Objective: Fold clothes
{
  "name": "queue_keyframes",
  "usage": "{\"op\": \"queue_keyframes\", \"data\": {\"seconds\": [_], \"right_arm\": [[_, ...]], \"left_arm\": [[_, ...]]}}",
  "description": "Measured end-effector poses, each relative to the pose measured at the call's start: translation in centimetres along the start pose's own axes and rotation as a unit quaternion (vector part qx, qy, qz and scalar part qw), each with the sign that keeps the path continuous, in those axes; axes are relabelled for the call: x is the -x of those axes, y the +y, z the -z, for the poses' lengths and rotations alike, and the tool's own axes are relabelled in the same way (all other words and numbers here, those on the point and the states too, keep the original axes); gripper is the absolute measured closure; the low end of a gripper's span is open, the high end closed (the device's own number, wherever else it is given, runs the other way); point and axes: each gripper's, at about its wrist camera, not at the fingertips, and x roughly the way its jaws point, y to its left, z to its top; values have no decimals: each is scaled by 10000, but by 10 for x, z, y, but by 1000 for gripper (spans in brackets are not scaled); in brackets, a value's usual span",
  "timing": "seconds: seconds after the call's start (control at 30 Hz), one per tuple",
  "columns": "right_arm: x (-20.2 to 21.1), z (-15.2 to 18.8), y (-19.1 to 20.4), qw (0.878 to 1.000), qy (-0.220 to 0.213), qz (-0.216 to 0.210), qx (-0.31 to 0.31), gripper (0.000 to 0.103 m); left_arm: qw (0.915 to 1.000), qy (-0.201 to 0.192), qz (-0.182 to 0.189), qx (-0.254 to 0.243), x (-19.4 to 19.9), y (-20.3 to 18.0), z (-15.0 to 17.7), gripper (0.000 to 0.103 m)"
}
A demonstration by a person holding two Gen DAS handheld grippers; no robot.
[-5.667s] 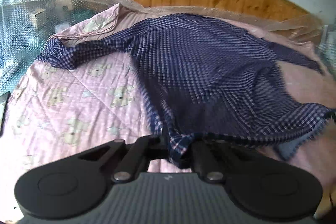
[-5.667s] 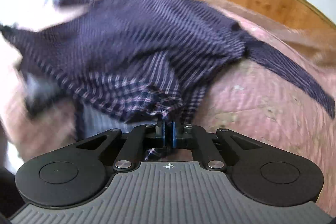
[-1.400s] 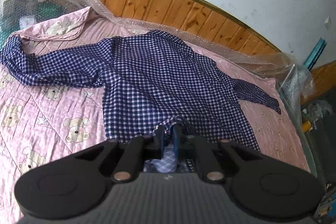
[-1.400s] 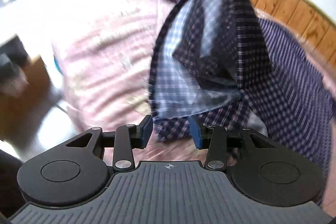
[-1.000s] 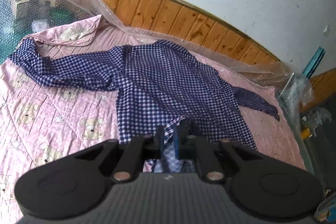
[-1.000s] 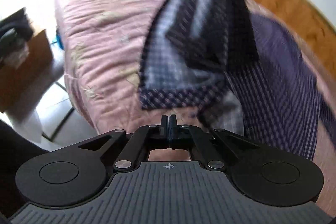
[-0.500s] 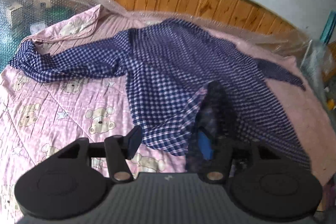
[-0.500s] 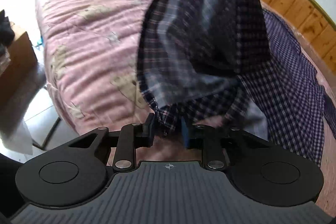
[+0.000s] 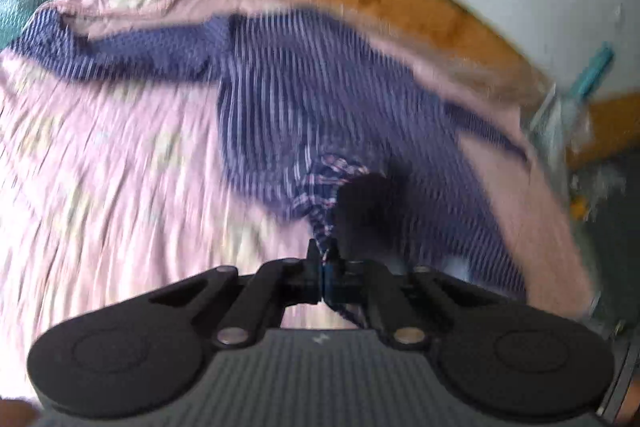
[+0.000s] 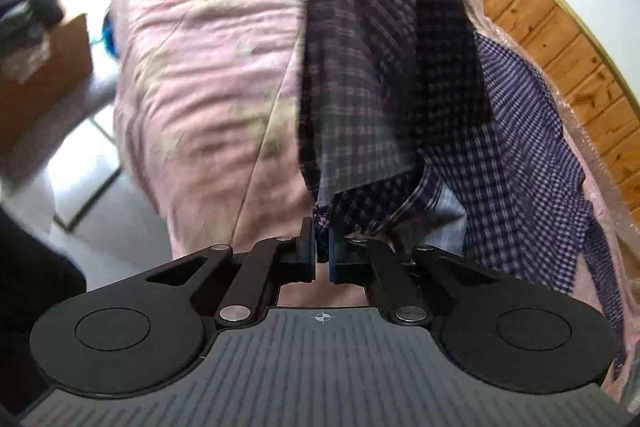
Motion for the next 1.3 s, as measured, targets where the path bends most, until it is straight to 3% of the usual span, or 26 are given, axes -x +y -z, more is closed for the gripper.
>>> {"op": "queue_keyframes", "data": {"seconds": [0.07,0.13,0.23,0.3,0.4,0.5,0.6,0.7,0.83,0.87,0.93,1.07,1.17,1.3], "right_arm": [[-4,15,8,9996,6,17,297,100],[-8,26,11,9992,-63,-126,367,92],[2,29,-7,9988,-304,-283,-241,88],[7,28,-23,9966,-380,-72,-723,86],[-7,23,-35,9940,-161,122,-1076,69],[-16,20,-50,9822,-136,-101,-1872,66],[0,16,-66,9590,-337,-376,-2788,50],[14,18,-68,9515,-309,-153,-3058,51],[-3,14,-66,9555,-97,-63,-2947,57],[-12,12,-66,9569,-41,-90,-2901,64],[-28,8,-65,9637,173,1,-2665,103],[-2,-3,-75,9754,115,151,-2196,103],[25,-15,-82,9788,-65,-146,-2042,103],[30,-18,-97,9552,-346,-965,-2776,103]], "left_arm": [[9986,131,-517,-19,-10,4,23,101],[9961,174,-799,326,-18,16,35,101],[9946,115,-728,735,-16,28,42,101],[9947,126,-713,725,-14,28,46,100],[9957,198,-761,494,-9,22,50,99],[9954,190,-871,342,-8,21,54,97],[9942,205,-1029,238,-9,21,58,97],[9930,267,-1144,108,-10,20,63,97],[9928,225,-1151,-233,-9,10,63,93],[9927,200,-1149,-319,-9,6,62,92],[9921,151,-1146,-489,-9,-1,59,92],[9929,-37,-1085,-483,1,-5,55,92],[9938,-150,-1026,-403,8,-3,54,90],[9937,-156,-1047,-368,6,-1,54,88]]}}
